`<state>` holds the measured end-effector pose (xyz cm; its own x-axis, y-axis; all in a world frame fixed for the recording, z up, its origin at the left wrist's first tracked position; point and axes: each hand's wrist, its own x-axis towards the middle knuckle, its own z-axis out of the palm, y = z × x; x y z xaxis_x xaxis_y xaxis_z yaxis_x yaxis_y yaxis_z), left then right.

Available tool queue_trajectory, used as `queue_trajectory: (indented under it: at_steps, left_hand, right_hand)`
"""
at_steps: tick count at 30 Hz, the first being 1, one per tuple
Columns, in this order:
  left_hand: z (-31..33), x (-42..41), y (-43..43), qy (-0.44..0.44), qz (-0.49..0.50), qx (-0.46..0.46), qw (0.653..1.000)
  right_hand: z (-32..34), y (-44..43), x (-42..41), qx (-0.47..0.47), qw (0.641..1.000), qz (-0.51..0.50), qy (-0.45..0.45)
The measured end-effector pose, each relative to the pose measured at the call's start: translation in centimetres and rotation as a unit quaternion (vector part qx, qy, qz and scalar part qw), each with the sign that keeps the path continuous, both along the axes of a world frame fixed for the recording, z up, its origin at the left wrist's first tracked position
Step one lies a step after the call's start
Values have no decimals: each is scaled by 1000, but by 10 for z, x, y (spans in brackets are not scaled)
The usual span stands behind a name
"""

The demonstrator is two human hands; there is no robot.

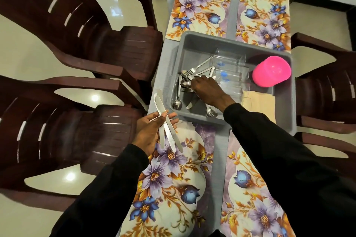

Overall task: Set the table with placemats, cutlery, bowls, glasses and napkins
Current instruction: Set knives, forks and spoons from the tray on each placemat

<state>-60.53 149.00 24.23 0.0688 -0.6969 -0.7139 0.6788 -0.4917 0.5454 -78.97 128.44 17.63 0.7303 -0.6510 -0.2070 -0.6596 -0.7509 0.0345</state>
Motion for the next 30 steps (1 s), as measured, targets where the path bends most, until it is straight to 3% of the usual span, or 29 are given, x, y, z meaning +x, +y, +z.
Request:
queue_trajectory:
  at_steps: [3, 7, 13, 22, 30]
  left_hand:
    - [1, -2, 2, 6, -1, -1, 1000]
    - [1, -5, 4, 4, -6, 1, 1000]
    - [9, -11, 9, -12, -18, -19, 1000]
    - [12, -25, 32, -63, -55, -27, 996]
    - [5, -16, 56, -55, -16, 0, 998]
  right_hand:
    - [7, -3, -3, -2, 1000, -17, 24]
    - [19, -13, -10, 8, 998, 40, 38]
    - [37, -15, -8, -64, 994, 57, 70]
    - [30, -6, -18, 49, 999, 0, 12]
    - [42, -11, -17, 0, 998, 53, 44]
